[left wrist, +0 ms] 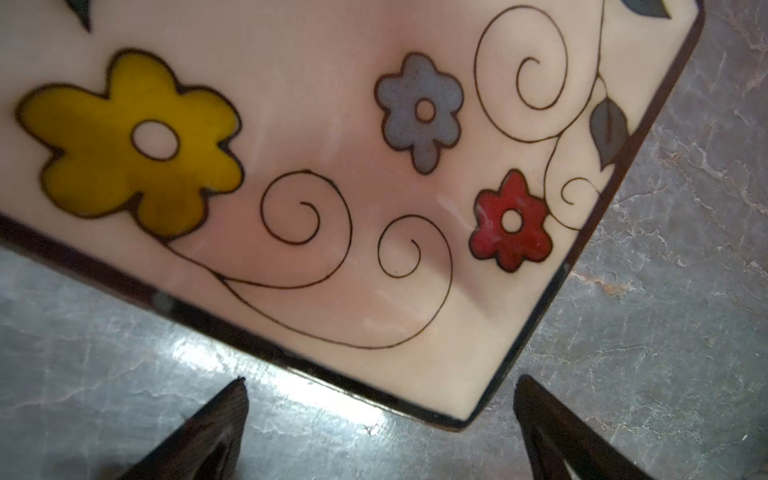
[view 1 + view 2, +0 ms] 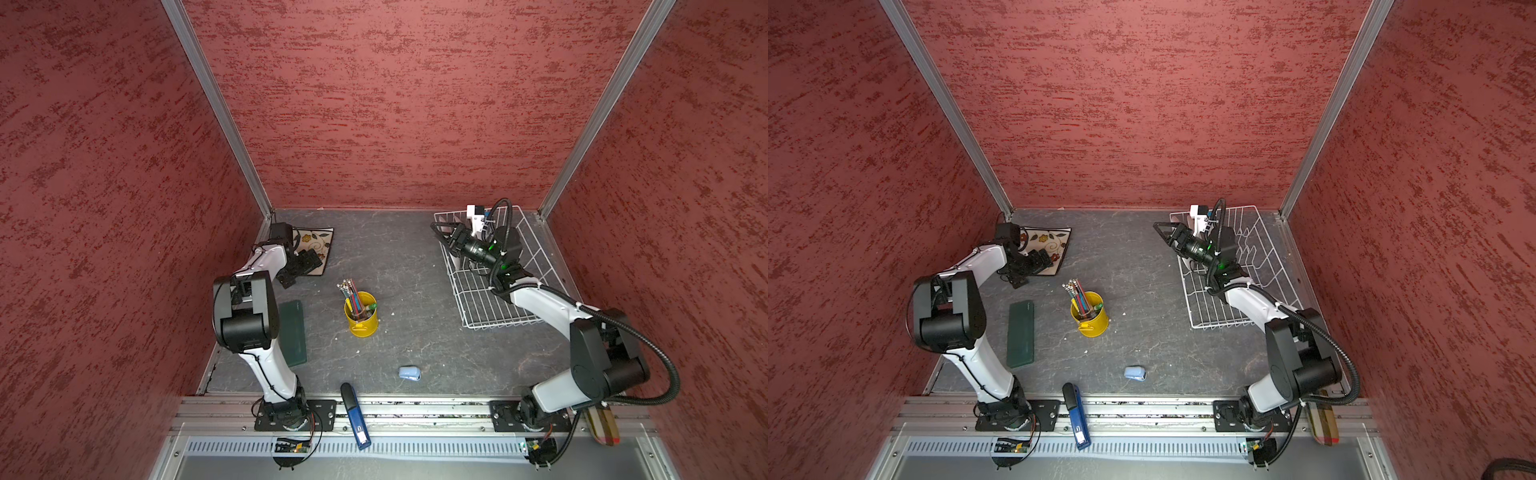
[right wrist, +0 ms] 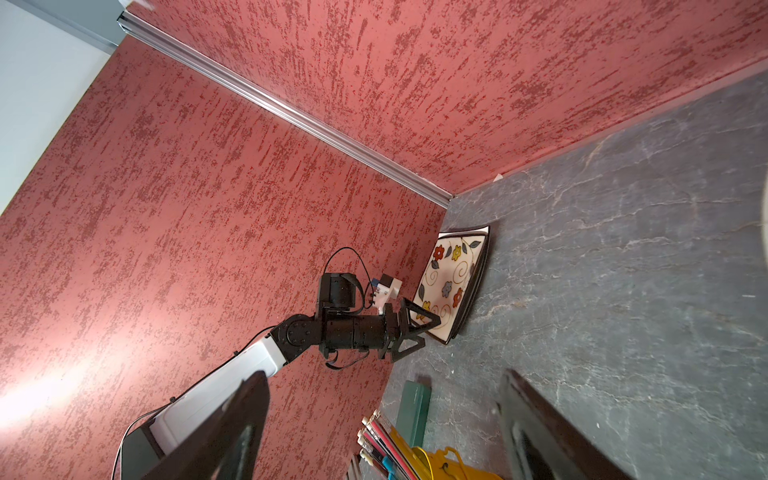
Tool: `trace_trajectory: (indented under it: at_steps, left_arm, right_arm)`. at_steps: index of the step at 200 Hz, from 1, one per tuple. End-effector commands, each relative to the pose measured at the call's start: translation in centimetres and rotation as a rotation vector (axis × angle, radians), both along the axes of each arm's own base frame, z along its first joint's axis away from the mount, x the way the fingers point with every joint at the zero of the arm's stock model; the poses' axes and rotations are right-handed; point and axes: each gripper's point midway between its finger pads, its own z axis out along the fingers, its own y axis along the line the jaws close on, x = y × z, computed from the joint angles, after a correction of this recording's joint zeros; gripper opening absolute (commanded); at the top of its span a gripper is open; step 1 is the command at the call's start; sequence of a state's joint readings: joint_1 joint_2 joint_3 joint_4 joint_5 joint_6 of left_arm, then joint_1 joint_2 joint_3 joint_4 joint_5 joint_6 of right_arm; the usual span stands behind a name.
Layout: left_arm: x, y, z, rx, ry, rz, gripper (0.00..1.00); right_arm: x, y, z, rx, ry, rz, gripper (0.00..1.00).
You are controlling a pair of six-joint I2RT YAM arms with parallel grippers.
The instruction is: Unload the plates from the dish rack
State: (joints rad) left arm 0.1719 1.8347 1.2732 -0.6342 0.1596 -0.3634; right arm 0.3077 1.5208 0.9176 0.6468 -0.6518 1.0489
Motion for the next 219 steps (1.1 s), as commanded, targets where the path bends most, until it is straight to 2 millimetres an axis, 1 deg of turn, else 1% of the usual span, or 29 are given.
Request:
trace_trajectory:
  at_steps: [1, 35, 59, 103, 126, 148, 183, 219]
  left_arm:
    - [1.5, 0.3, 0.6, -0.006, -0.052, 0.005, 1.00]
    - [2.4, 0.1, 0.3, -0.023, -0.057, -0.003, 1.00]
    - [2.7, -0.1, -0.1, -0.036, -0.049, -0.007, 0.99]
    - [3.2, -0.4, 0.0, -0.035, -0.052, -0.016, 1.00]
    - [2.8, -0.3, -0.1, -0.025, -0.040, -0.011, 1.00]
    - [2.3, -0.5, 0.2, -0.014, -0.041, -0.011, 1.00]
    - [1.1, -0.2, 1.6, 0.030, -0.047, -0.002, 1.00]
    - [-0.1, -0.2, 3.4, 0.047, -0.077, 0.001, 0.99]
  right_arm:
    - [-0.4, -0.2, 1.6, 0.004, -0.046, -0.003, 0.87]
    - [-0.3, -0.3, 1.6, 0.004, -0.049, -0.007, 0.87]
    - [-0.3, -0.3, 1.5, 0.004, -0.044, -0.007, 0.87]
    - [-0.3, -0.3, 1.4, 0.005, -0.039, -0.007, 0.87]
    - [-0.4, -0.3, 1.3, 0.005, -0.039, -0.008, 0.87]
    - [-0.4, -0.3, 1.4, 0.002, -0.043, -0.009, 0.87]
    - [-0.3, -0.4, 1.2, -0.037, -0.040, -0.021, 0.87]
    - [-0.1, -0.8, 1.2, -0.102, -0.047, -0.043, 0.87]
